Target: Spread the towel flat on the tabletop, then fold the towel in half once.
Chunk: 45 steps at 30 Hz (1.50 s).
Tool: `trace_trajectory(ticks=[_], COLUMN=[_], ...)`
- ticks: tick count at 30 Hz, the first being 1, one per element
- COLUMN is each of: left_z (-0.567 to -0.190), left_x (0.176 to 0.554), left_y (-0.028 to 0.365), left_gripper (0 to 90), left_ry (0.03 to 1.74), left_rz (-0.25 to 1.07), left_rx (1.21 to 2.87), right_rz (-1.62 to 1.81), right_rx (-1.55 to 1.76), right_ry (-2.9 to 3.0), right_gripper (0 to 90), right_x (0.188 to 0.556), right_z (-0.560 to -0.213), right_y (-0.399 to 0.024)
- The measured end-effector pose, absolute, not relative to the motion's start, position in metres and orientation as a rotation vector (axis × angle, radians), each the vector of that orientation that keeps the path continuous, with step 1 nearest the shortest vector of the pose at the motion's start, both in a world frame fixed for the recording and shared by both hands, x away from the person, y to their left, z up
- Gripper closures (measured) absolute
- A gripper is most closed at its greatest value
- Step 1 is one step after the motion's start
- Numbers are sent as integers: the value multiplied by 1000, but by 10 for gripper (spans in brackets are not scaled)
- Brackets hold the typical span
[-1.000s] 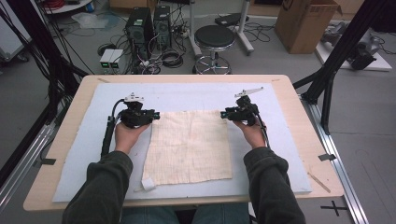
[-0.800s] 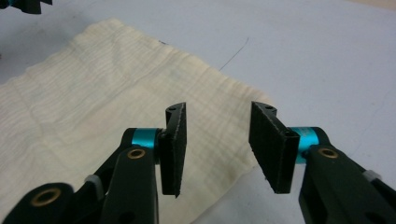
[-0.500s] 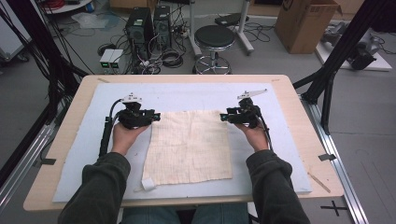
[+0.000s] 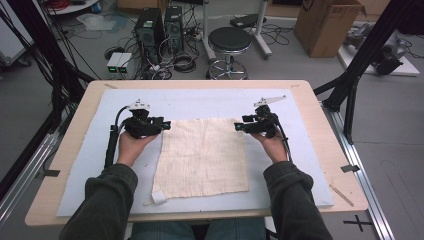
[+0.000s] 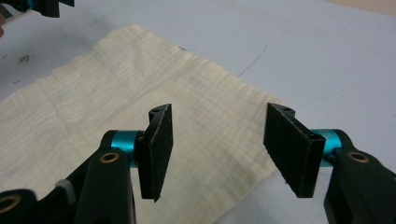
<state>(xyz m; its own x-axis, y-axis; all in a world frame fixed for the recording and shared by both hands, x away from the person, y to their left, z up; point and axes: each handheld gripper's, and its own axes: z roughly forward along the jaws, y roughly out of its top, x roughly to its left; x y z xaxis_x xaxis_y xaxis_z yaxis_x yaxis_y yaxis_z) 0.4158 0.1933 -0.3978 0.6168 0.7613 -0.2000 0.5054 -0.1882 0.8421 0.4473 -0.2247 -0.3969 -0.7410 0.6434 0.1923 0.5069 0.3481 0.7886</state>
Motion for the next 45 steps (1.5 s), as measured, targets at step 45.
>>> trace_trajectory(ticks=[45], left_z=[-434], left_x=[450], left_y=[183], left_gripper=[579], left_ry=[1224], left_rz=[396], left_rx=[1888], right_rz=[1190], right_rx=[1174], right_ry=[2416], right_gripper=[533], right_x=[481], right_z=[-404], right_y=[-223])
